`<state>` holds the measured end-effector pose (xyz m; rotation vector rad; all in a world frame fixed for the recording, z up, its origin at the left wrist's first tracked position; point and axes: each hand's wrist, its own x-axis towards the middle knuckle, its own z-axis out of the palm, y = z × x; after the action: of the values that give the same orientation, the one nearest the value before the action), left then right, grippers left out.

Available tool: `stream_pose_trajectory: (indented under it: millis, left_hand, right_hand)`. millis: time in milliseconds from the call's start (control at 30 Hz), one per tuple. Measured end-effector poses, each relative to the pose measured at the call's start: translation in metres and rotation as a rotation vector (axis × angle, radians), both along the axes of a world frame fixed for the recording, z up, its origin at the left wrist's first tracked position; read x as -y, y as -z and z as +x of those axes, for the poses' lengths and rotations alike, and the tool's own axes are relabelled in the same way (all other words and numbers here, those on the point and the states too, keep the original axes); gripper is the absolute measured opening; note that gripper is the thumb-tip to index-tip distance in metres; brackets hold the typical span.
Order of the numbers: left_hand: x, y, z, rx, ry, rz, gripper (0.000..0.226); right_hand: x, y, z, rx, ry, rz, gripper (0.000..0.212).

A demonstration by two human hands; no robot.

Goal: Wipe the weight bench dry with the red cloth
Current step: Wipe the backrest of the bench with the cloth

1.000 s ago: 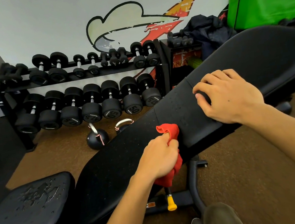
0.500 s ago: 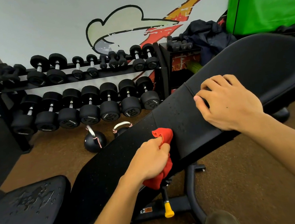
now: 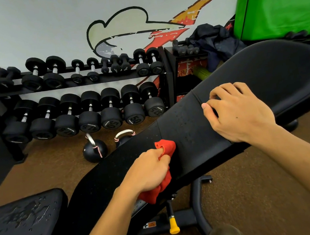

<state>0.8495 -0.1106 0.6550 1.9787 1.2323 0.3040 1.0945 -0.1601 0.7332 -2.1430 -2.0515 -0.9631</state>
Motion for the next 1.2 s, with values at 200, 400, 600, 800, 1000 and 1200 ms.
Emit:
stream_pose_trajectory:
  millis: [200, 400, 600, 800, 1000, 1200]
  left_hand:
    - [-0.014, -0.005, 0.014, -0.003, -0.031, 0.088, 0.025]
    - [-0.007, 0.002, 0.007, -0.039, 0.001, 0.076, 0.029]
    - [-0.011, 0.002, 0.015, -0.009, -0.041, 0.108, 0.025]
    - [0.011, 0.006, 0.004, -0.035, 0.015, 0.122, 0.024]
    - [-0.001, -0.008, 0.025, -0.036, -0.011, 0.158, 0.026]
    - [0.016, -0.014, 0.019, 0.073, 0.114, 0.089, 0.025]
  right_hand:
    - [0.001, -0.002, 0.001, -0.009, -0.009, 0.015, 0.059]
    - [0.001, 0.000, 0.000, -0.015, -0.014, 0.013, 0.057]
    - [0.001, 0.003, 0.004, -0.032, -0.026, 0.033, 0.043]
    - [-0.001, 0.004, 0.006, -0.031, -0.025, 0.040, 0.040]
    - [0.000, 0.003, 0.007, -0.037, -0.002, 0.035, 0.041]
    - [0.001, 0.004, 0.006, -0.048, -0.004, 0.032, 0.041]
